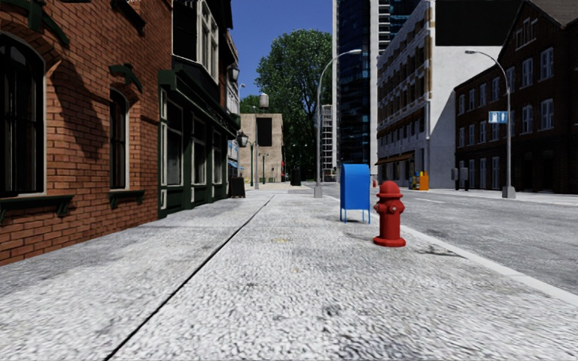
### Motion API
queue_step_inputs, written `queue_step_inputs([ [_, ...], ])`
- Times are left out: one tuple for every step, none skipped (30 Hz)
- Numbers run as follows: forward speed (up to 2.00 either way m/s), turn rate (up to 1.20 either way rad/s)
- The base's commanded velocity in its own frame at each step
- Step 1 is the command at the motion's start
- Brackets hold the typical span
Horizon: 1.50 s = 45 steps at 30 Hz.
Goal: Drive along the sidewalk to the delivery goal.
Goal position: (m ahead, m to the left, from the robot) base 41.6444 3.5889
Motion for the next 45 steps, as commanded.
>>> queue_step_inputs([
  [1.47, 0.00],
  [1.47, 0.00],
  [1.47, 0.00],
  [1.47, 0.00],
  [1.47, 0.00],
  [1.47, 0.00],
  [1.47, 0.00],
  [1.47, 0.00],
  [1.47, 0.00],
  [1.47, 0.00],
  [1.47, 0.00],
  [1.47, 0.00],
  [1.47, 0.00],
  [1.47, 0.00],
  [1.47, 0.00],
  [1.47, 0.00],
  [1.47, 0.00],
  [1.47, 0.00],
  [1.47, 0.00],
  [1.47, 0.00],
  [1.47, 0.00],
  [1.47, 0.00],
  [1.47, 0.00],
  [1.47, 0.00],
  [1.47, 0.00],
  [1.47, 0.00],
  [1.47, 0.00],
  [1.47, 0.00],
  [1.47, 0.00],
  [1.47, 0.00],
  [1.47, 0.00],
  [1.47, 0.00],
  [1.47, 0.00],
  [1.47, 0.00],
  [1.47, 0.00],
  [1.47, 0.00],
  [1.47, 0.00],
  [1.47, 0.00],
  [1.47, 0.00],
  [1.47, 0.00],
  [1.47, 0.00],
  [1.47, 0.00],
  [1.47, 0.00],
  [1.47, 0.00],
  [1.47, 0.00],
])
